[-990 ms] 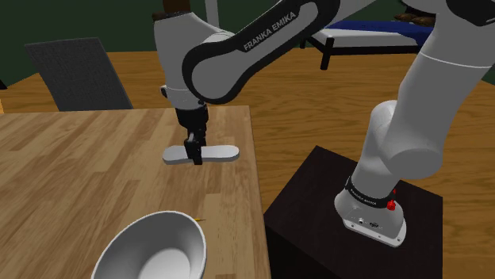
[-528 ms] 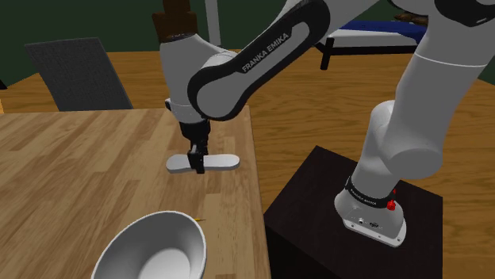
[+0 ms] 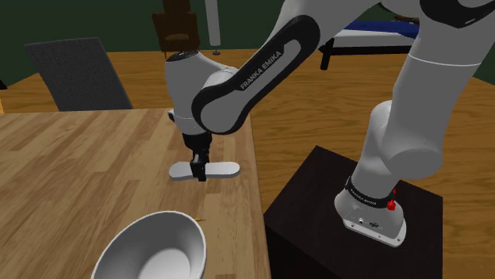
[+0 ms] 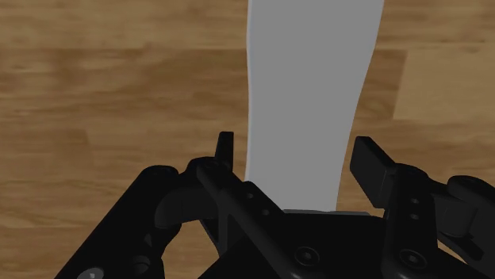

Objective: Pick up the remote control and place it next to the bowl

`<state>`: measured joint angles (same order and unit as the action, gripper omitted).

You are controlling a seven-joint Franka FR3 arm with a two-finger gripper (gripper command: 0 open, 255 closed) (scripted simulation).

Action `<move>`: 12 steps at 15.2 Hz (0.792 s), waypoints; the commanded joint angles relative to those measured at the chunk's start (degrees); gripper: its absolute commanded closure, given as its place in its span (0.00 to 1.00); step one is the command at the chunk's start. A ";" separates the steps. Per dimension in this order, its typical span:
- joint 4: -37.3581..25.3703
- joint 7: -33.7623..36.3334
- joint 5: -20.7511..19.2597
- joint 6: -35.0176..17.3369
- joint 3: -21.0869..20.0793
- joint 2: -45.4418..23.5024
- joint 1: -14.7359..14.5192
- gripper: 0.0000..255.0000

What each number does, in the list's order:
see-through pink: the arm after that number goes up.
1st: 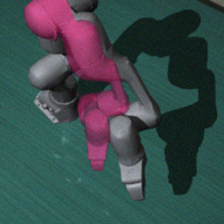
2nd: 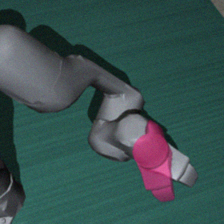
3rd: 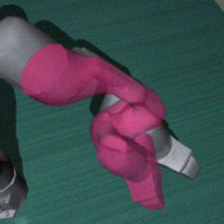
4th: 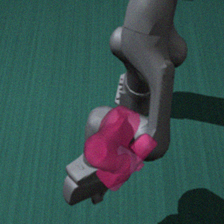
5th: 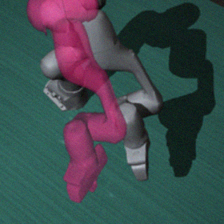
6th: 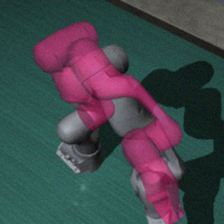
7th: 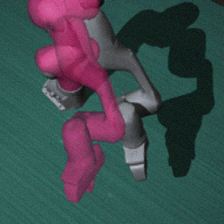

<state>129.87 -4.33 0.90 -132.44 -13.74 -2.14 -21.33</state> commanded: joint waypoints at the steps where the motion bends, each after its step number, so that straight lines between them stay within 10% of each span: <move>1: -0.04 0.02 -0.05 -0.15 0.01 -0.15 0.00 1.00; 5: -0.04 0.02 -0.05 -0.15 0.01 -0.15 0.00 1.00; 6: -0.04 0.02 -0.05 -0.15 0.01 -0.15 0.00 0.00; 12: -0.76 -0.24 0.30 1.74 0.01 1.06 0.05 0.00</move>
<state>129.59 -4.34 1.01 -131.83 -13.77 -1.74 -21.34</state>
